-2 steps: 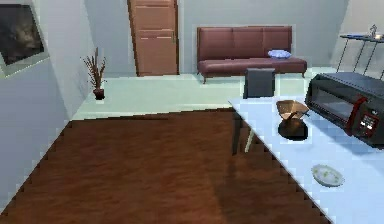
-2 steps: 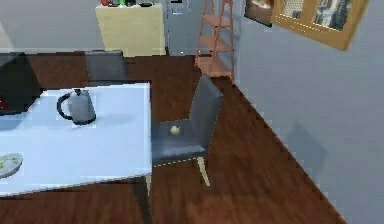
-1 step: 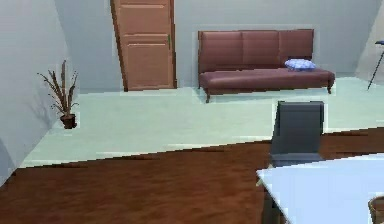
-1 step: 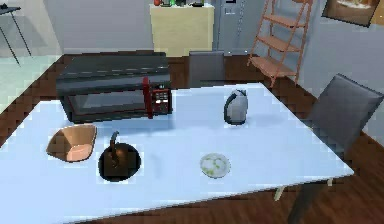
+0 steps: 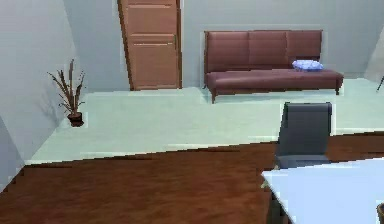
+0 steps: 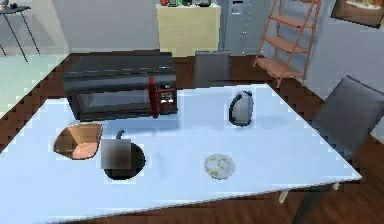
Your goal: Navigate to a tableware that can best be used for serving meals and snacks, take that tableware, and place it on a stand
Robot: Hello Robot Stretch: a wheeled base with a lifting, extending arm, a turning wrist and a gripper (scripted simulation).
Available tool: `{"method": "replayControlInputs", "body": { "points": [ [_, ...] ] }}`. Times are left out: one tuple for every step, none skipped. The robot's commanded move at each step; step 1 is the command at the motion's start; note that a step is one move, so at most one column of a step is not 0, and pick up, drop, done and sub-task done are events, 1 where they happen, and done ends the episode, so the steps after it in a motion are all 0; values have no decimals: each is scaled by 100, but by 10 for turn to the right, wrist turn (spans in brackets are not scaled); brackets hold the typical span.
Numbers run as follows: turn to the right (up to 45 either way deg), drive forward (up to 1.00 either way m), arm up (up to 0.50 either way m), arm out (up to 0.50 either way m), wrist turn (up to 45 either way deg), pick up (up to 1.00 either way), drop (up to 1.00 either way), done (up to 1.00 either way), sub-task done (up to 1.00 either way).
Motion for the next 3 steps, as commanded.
{"method": "replayControlInputs", "body": {
  "points": [
    [-450, 0, 0, 0, 0, 0, 0, 0, 0],
    [-450, 0, 0, 0, 0, 0, 0, 0, 0],
    [0, 20, 0, 0, 0, 0, 0, 0, 0]
  ]
}}
